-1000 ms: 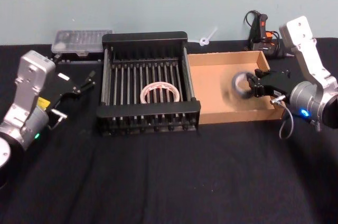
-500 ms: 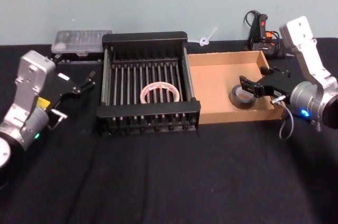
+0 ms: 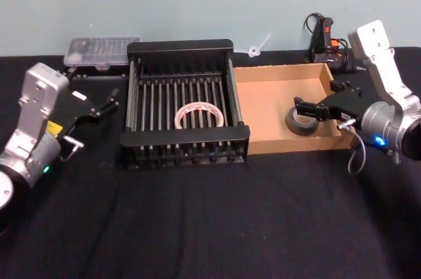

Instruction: Pick up the white tape and place it into the black box , Pick up the silver tape and place it into the brown box.

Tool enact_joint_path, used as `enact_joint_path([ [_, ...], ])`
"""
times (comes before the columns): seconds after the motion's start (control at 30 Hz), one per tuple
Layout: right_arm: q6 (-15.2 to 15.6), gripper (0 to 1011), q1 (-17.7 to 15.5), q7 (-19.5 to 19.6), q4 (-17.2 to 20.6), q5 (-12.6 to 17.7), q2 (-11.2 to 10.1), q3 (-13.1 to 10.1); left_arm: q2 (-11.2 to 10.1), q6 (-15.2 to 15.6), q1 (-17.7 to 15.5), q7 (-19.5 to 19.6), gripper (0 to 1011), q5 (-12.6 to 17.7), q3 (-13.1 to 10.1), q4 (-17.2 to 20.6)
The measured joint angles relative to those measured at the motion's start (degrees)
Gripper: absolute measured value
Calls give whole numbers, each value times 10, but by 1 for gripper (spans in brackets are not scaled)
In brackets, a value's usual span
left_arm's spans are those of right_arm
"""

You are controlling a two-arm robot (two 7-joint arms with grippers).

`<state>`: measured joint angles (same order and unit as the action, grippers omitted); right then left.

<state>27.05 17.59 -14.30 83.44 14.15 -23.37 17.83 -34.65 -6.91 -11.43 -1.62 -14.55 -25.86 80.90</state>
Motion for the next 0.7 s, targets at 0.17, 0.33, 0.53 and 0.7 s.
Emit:
enact_joint_path([
  [0.17,-1,1002,-6,13,6,-6,7,-10,0,0,0,0,1001,0,0,0],
  [0.33,-42,1002,-25,64,24,-33,23,-29,0,0,0,0,1001,0,0,0],
  [0.53,-149,1002,-51,138,25,-89,41,-38,0,0,0,0,1001,0,0,0],
  [0.7,-228,1002,-65,168,6,-120,51,-43,0,0,0,0,1001,0,0,0],
])
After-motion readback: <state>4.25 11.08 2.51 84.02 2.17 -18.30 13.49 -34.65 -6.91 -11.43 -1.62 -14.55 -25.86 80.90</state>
